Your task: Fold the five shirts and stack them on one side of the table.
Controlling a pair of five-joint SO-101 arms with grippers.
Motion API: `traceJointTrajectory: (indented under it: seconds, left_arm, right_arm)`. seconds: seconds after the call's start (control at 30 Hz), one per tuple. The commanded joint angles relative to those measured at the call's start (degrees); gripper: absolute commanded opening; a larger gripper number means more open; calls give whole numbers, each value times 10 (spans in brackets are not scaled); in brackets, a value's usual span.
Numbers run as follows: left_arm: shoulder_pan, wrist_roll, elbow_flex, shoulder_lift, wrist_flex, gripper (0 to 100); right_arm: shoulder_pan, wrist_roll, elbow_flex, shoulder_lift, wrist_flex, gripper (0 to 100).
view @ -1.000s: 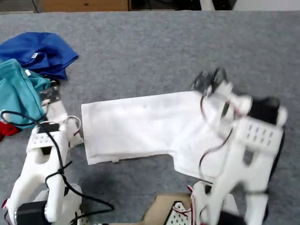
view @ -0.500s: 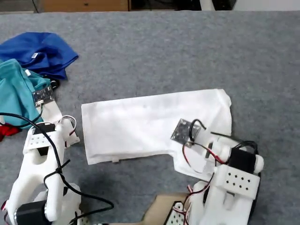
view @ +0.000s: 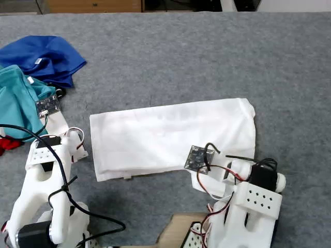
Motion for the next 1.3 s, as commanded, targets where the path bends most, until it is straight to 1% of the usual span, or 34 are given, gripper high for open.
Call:
traceJointTrajectory:
  seconds: [0.0,0.1,0.23,0.37,0.43,0.57,0.73,0.9,1.27]
  left_arm:
    - [-7,-3,-4,-12,-11,21]
    - [-7,-3,-4,-12,-11,21]
    - [-7,-3,-4,-12,-11,21]
    - [-6,-4,-4,-11,-11,21]
    - [-5,-4,0,-11,-11,21]
    - [13,-4,2,-11,-11,21]
    - [15,-4,2,-11,-11,21]
    - [16,-4,2,-11,-11,21]
    - [16,-4,2,-11,-11,20]
  right_arm:
    - [-15,5,31,-1,-21,201]
    - [-15,5,79,-1,-62,231]
    - [-14,5,126,-2,-97,230]
    - [-16,6,154,-2,-129,209]
    - [-15,16,167,-2,-143,210]
    - [-16,23,169,-2,-145,209]
    - [-14,24,171,-2,-146,207]
    - [-14,32,171,-2,-146,128]
    - [-13,32,167,-4,-136,111]
